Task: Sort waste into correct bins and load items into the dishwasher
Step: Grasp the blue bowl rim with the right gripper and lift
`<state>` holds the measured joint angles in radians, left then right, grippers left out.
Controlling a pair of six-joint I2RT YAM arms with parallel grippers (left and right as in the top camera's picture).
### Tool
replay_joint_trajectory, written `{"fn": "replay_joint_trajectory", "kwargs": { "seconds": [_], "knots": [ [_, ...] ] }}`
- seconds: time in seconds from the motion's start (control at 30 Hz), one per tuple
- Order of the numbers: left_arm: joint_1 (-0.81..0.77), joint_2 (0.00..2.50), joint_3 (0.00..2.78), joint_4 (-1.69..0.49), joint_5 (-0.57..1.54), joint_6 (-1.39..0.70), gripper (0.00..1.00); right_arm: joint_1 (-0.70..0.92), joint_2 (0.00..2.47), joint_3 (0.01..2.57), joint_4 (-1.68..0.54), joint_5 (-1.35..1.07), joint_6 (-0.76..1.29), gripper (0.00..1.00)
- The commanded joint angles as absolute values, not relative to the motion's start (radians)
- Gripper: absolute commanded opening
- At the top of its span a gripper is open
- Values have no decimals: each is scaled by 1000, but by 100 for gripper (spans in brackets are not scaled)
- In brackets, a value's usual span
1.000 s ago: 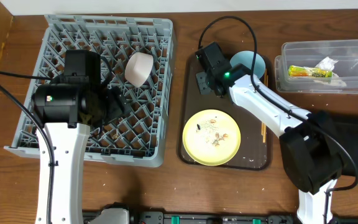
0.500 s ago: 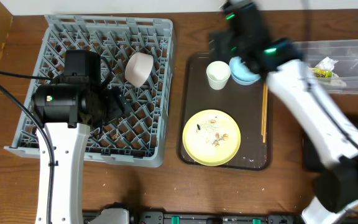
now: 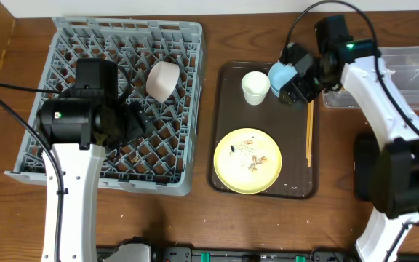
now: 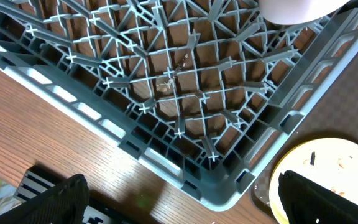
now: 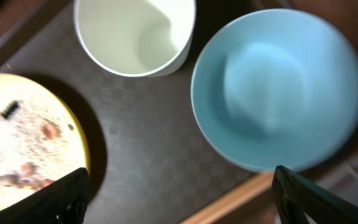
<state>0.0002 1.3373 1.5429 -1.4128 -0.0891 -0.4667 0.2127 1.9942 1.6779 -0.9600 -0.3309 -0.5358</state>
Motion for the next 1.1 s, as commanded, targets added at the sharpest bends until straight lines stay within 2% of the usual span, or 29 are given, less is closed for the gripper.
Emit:
{"fn": "replay_joint_trajectory", "kwargs": {
  "seconds": [0.0, 0.17, 0.37, 0.5, 0.6, 0.77, 0.93, 0.97, 1.0, 1.07],
  "knots": [
    [6, 1339, 1543, -1417, -102, -454, 98, 210, 2060, 1672, -931, -378, -691, 92],
    [6, 1339, 1542, -1416, -102, -454, 98, 211, 2127, 1672, -878, -379, -705, 89],
    [6, 1339, 1543, -1416, -102, -454, 98, 210, 2162, 1671, -879, -369, -705, 72],
    [6, 1339, 1543, -1416, -102, -454, 98, 210, 2182, 1660, -866, -367, -705, 69],
    [6, 1339, 1543, -1416, -102, -454, 98, 210, 2203, 1658, -869, -367, -699, 58],
    [6, 1339, 1543, -1417, -102, -454, 98, 210, 2205, 1658, -876, -366, -685, 58],
    [6, 1339, 1543, -1416, -102, -454, 98, 210, 2205, 1657, -868, -355, -668, 51],
    [6, 1339, 1542, -1416, -102, -454, 98, 210, 2205, 1657, -862, -352, -653, 42],
    [6, 1339, 1543, -1417, -102, -454, 98, 210, 2205, 1657, -854, -347, -636, 30],
    [6, 1339, 1543, -1416, -102, -454, 98, 210, 2205, 1657, -832, -332, -588, 20]
  ]
}}
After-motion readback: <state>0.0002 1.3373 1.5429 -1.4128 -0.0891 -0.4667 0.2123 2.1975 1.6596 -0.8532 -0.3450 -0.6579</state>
